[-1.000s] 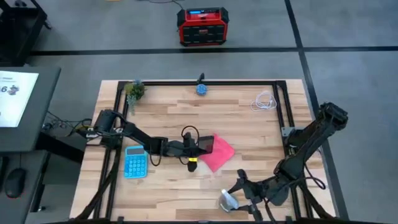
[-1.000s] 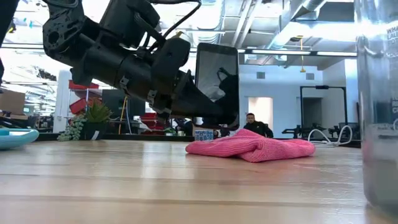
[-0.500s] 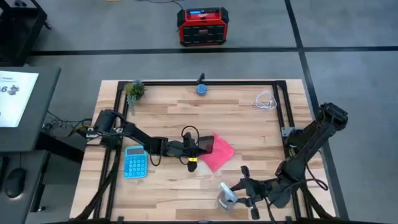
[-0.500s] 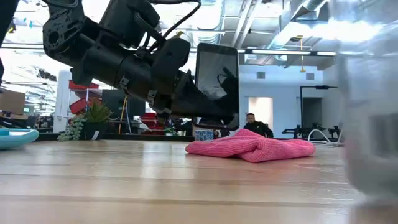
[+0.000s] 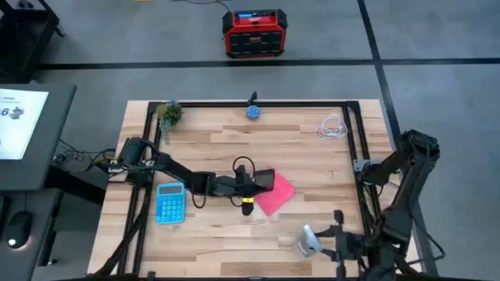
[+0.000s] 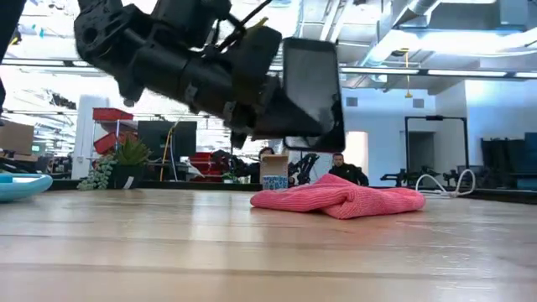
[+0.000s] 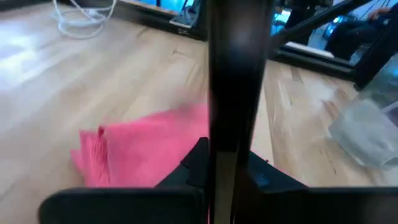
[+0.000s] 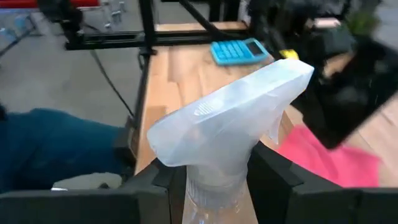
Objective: Apply microfiber cloth
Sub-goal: Spray the black cellphone with the transparent spray bottle
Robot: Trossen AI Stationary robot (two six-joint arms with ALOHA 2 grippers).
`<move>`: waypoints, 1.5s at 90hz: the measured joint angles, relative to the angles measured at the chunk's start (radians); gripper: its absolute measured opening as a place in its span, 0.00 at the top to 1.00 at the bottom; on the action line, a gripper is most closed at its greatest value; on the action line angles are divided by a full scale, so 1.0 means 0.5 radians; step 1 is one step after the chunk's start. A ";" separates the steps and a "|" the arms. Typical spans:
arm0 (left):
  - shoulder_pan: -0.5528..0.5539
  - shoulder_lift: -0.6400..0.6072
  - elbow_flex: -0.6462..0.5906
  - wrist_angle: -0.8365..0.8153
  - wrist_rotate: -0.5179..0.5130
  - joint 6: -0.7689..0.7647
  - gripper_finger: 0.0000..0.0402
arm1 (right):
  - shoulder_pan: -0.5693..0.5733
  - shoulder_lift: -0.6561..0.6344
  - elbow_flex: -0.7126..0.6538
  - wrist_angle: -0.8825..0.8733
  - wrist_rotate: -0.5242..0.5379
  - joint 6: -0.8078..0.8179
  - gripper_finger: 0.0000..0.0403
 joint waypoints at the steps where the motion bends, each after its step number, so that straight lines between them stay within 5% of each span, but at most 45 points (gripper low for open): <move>1: 0.000 0.000 0.014 -0.025 -0.009 0.009 0.97 | 0.005 0.000 -0.006 -0.013 0.009 0.027 0.72; 18: 0.012 0.000 0.191 -0.380 -0.213 0.117 0.98 | -0.087 -0.003 -0.101 0.080 0.034 0.168 0.72; 36: 0.025 0.000 0.195 -0.423 -0.267 0.127 0.98 | -0.166 0.000 -0.108 0.217 -0.044 -0.082 0.70; 58: 0.024 0.000 0.195 -0.444 -0.263 0.115 0.98 | -0.174 -0.019 -0.059 0.154 -0.225 -0.251 0.28; 71: 0.023 0.000 0.195 -0.448 -0.262 0.096 0.97 | -0.173 -0.098 0.030 0.057 -0.402 -0.245 0.15; 101: 0.020 0.000 0.195 -0.451 -0.223 0.079 0.97 | -0.277 -0.206 0.049 -0.399 -0.637 0.058 0.13; 135: 0.018 0.000 0.195 -0.467 -0.224 0.083 0.97 | -0.513 -0.194 0.049 -0.186 -0.891 -0.526 0.11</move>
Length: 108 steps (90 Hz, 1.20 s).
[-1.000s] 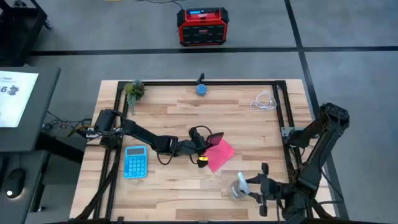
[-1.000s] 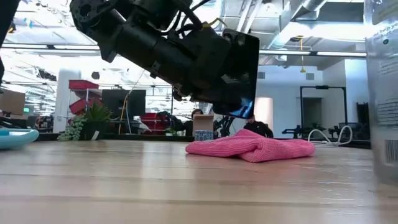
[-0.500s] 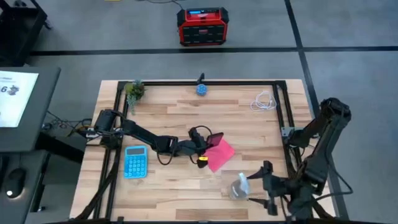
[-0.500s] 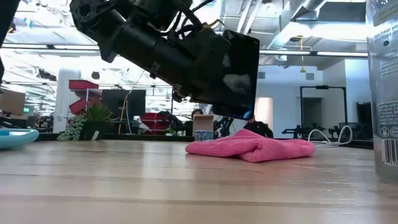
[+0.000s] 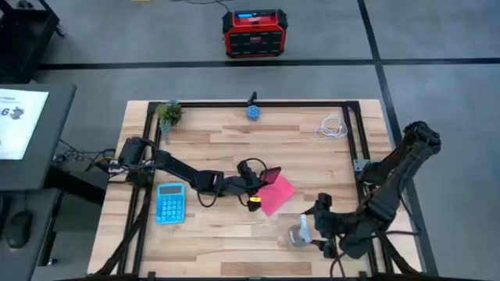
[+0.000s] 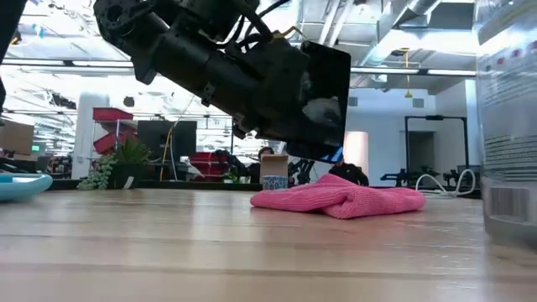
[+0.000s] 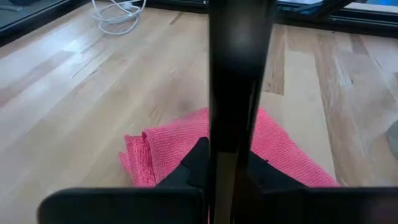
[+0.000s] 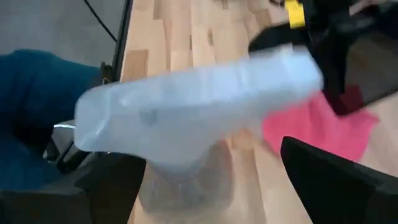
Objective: Apply microfiber cloth
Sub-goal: Spray the black cellphone with the transparent spray bottle
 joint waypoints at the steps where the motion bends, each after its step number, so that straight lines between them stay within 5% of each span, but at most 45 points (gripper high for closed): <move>1: 0.000 0.000 0.000 0.000 0.000 0.000 0.97 | -0.004 0.000 0.000 0.006 -0.003 -0.014 0.11; 31: -0.030 0.000 -0.001 0.028 0.000 -0.003 0.97 | -0.035 0.032 -0.011 0.053 0.013 0.017 0.11; 80: -0.043 0.001 -0.001 0.044 -0.001 -0.002 0.97 | 0.242 0.228 -0.041 0.050 0.710 0.390 0.12; 108: -0.050 0.001 -0.001 0.060 -0.001 0.000 0.97 | 0.270 0.203 -0.041 -0.150 0.773 0.443 0.26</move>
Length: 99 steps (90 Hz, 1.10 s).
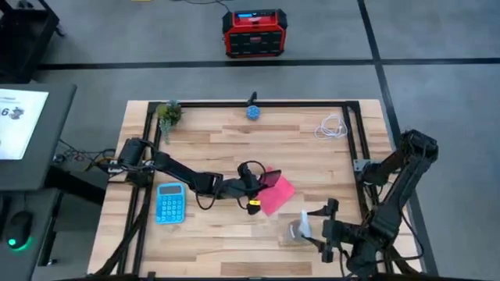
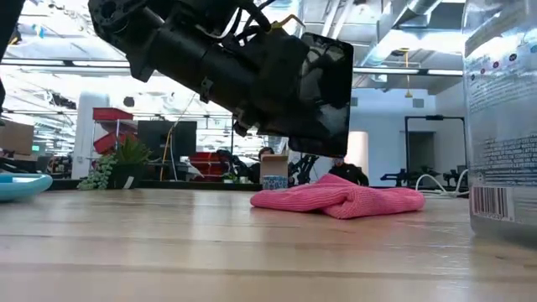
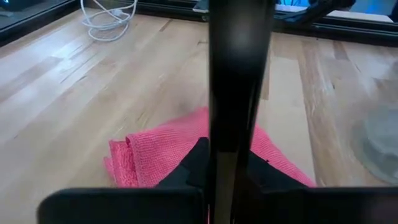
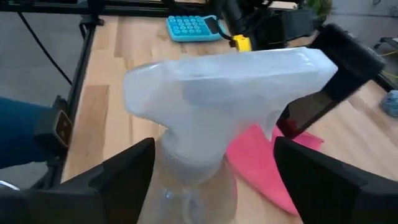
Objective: Apply microfiber cloth
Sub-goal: Spray the black cellphone with the transparent spray bottle
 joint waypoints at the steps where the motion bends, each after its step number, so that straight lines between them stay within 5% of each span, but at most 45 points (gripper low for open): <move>1: 0.000 0.000 0.000 0.000 0.000 0.000 0.97 | 0.002 0.000 0.000 -0.013 0.000 0.013 0.26; 41: -0.001 0.000 0.000 0.003 0.000 0.000 0.97 | -0.021 -0.076 0.002 -0.152 -0.168 0.091 0.29; 81: -0.003 0.001 0.000 0.001 0.000 0.000 0.97 | -0.321 -0.205 0.047 -0.168 -0.872 -0.033 0.29; 99: -0.004 0.001 0.000 0.000 0.000 0.001 0.97 | -0.455 -0.204 0.047 -0.162 -1.006 -0.102 0.29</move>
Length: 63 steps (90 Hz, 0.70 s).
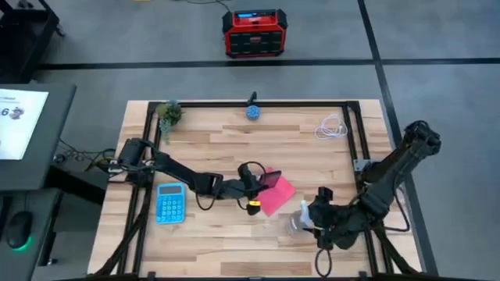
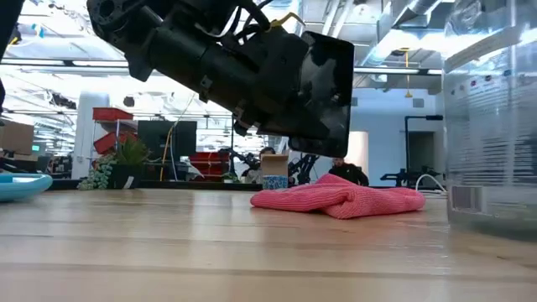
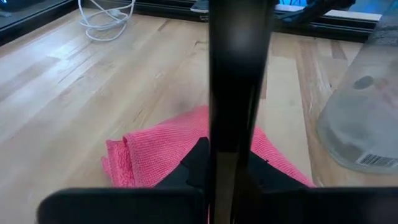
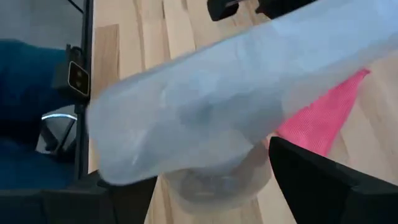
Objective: Apply microfiber cloth
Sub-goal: Spray the black cellphone with the transparent spray bottle
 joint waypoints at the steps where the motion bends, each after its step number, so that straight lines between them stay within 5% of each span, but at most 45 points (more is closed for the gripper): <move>1: 0.000 0.000 0.000 0.000 0.000 0.000 0.97 | -0.007 0.000 0.000 0.000 -0.003 -0.011 0.29; 43: -0.001 0.000 0.000 -0.004 0.000 0.001 0.97 | -0.080 0.001 -0.001 0.178 -0.045 -0.232 0.28; 63: -0.001 0.000 0.000 -0.006 0.047 0.002 0.97 | -0.074 0.002 -0.087 0.414 -0.045 -0.194 0.20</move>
